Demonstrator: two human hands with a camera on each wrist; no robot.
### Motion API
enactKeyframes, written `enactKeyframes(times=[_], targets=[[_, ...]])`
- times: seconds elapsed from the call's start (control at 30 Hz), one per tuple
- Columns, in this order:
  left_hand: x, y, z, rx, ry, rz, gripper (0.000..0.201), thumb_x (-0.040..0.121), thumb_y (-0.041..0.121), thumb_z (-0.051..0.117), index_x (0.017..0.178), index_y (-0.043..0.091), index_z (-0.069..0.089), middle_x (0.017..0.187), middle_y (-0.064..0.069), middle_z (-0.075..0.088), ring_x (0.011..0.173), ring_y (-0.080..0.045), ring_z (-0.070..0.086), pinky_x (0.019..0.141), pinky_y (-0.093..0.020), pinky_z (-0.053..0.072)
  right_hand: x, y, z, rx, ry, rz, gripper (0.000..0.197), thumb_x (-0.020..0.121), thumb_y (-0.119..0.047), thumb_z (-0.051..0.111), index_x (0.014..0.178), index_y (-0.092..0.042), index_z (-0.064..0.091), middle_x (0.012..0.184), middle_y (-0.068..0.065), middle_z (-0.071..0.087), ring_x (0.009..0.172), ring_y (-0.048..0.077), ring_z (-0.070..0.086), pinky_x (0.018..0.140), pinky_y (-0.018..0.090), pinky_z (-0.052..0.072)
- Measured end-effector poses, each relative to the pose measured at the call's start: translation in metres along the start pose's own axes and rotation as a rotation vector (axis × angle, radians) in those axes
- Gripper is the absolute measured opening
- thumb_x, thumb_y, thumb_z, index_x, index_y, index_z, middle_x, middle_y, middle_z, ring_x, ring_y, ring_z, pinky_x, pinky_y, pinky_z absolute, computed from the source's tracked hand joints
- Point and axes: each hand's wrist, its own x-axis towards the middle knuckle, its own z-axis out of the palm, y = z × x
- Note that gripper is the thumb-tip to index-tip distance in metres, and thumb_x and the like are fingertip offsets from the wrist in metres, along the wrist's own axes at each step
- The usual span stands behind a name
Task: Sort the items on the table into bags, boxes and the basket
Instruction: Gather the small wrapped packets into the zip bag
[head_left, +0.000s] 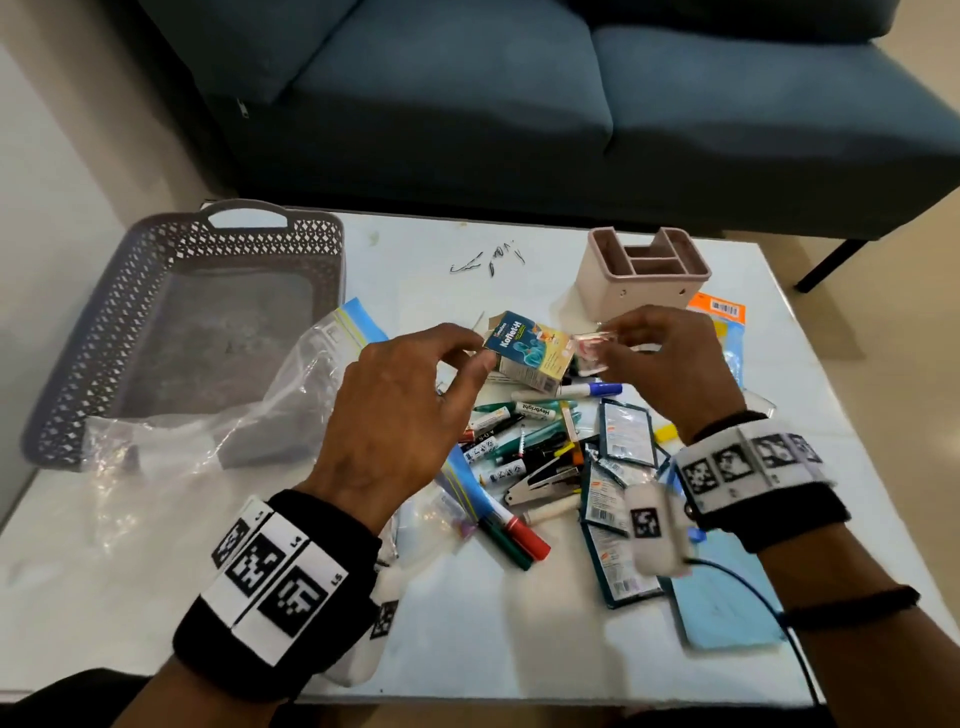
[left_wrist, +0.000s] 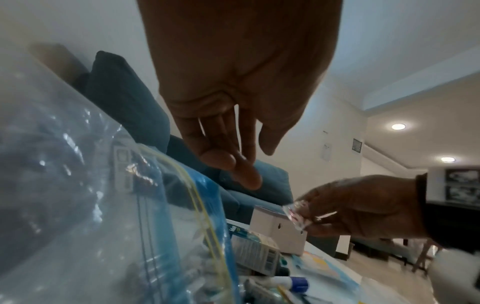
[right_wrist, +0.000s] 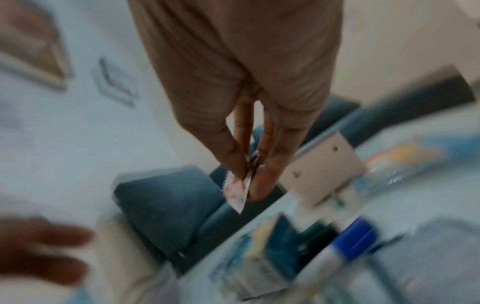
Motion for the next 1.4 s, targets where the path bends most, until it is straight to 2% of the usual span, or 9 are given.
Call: enactKeyframes(times=[0.07, 0.17, 0.23, 0.4, 0.57, 0.8, 1.0, 1.27, 1.4], targets=[[0.000, 0.002, 0.002, -0.209, -0.058, -0.098, 0.024, 0.095, 0.050, 0.064, 0.110, 0.032, 0.072, 0.094, 0.016, 0.075, 0.052, -0.006, 0.070, 0.067, -0.024, 0.054, -0.022, -0.026, 0.012, 0.466, -0.324, 0.149, 0.035, 0.079, -0.001, 0.080, 0.110, 0.006, 0.066, 0.100, 0.020, 0.076, 0.088, 0.031, 0.077, 0.078, 0.038, 0.065], [0.001, 0.006, 0.001, -0.359, -0.044, -0.134, 0.010, 0.094, 0.032, 0.072, 0.100, 0.025, 0.076, 0.081, 0.007, 0.076, 0.049, -0.011, 0.070, 0.053, -0.015, 0.049, -0.032, -0.037, 0.032, 0.519, -0.453, 0.154, 0.031, 0.082, -0.003, 0.079, 0.108, 0.008, 0.066, 0.094, 0.024, 0.075, 0.080, 0.028, 0.074, 0.076, 0.038, 0.064], [0.001, 0.001, -0.002, -0.336, 0.014, -0.117, 0.004, 0.092, 0.024, 0.074, 0.094, 0.022, 0.077, 0.074, 0.007, 0.075, 0.049, -0.009, 0.069, 0.053, -0.018, 0.052, -0.028, -0.032, 0.041, 0.394, -0.408, 0.111, 0.020, 0.089, -0.010, 0.076, 0.104, 0.003, 0.070, 0.088, 0.018, 0.077, 0.076, 0.024, 0.073, 0.075, 0.038, 0.064], [0.001, -0.013, -0.010, -0.047, 0.104, -0.051, 0.007, 0.092, 0.037, 0.073, 0.093, 0.031, 0.076, 0.079, 0.015, 0.075, 0.059, -0.005, 0.069, 0.069, -0.032, 0.058, -0.025, 0.000, 0.057, -0.566, -0.397, -0.212, 0.012, 0.094, -0.021, 0.068, 0.098, -0.020, 0.079, 0.095, -0.002, 0.074, 0.085, 0.016, 0.068, 0.080, 0.031, 0.055], [0.001, -0.012, -0.010, 0.161, 0.049, -0.016, 0.011, 0.094, 0.042, 0.068, 0.097, 0.033, 0.073, 0.089, 0.013, 0.077, 0.076, -0.017, 0.071, 0.076, -0.038, 0.056, -0.037, 0.003, 0.076, -0.773, -0.566, -0.160, 0.017, 0.095, -0.028, 0.062, 0.103, -0.023, 0.076, 0.108, 0.004, 0.070, 0.097, 0.025, 0.066, 0.084, 0.040, 0.058], [-0.001, -0.026, -0.003, 0.378, -0.152, -0.016, 0.026, 0.095, 0.058, 0.056, 0.099, 0.035, 0.068, 0.092, 0.009, 0.074, 0.090, -0.020, 0.067, 0.079, -0.041, 0.055, -0.040, 0.001, 0.089, -0.861, -0.510, -0.130, 0.017, 0.095, -0.026, 0.061, 0.084, -0.018, 0.052, 0.089, 0.003, 0.054, 0.086, 0.026, 0.057, 0.080, 0.039, 0.054], [-0.002, -0.016, -0.004, 0.351, -0.146, 0.089, 0.023, 0.102, 0.048, 0.048, 0.109, 0.034, 0.065, 0.096, 0.005, 0.074, 0.088, -0.026, 0.067, 0.075, -0.042, 0.054, -0.031, 0.002, 0.079, -0.713, -0.416, -0.104, 0.006, 0.086, -0.013, 0.071, 0.090, -0.012, 0.075, 0.093, 0.007, 0.072, 0.082, 0.023, 0.068, 0.079, 0.039, 0.061], [-0.004, -0.017, 0.000, 0.590, -0.385, 0.035, 0.039, 0.101, 0.058, 0.043, 0.123, 0.031, 0.061, 0.116, -0.001, 0.066, 0.106, -0.028, 0.060, 0.082, -0.037, 0.043, -0.039, 0.003, 0.082, -0.833, -0.287, -0.089, 0.027, 0.084, -0.034, 0.077, 0.097, -0.020, 0.058, 0.096, 0.003, 0.063, 0.088, 0.027, 0.063, 0.078, 0.039, 0.055], [0.000, -0.017, 0.001, 0.578, -0.359, 0.045, 0.040, 0.097, 0.063, 0.047, 0.114, 0.032, 0.064, 0.111, 0.004, 0.069, 0.103, -0.026, 0.061, 0.081, -0.037, 0.044, -0.039, 0.002, 0.088, -0.834, -0.275, -0.117, 0.013, 0.088, -0.017, 0.070, 0.095, -0.021, 0.060, 0.098, 0.007, 0.066, 0.087, 0.029, 0.065, 0.080, 0.043, 0.058]])
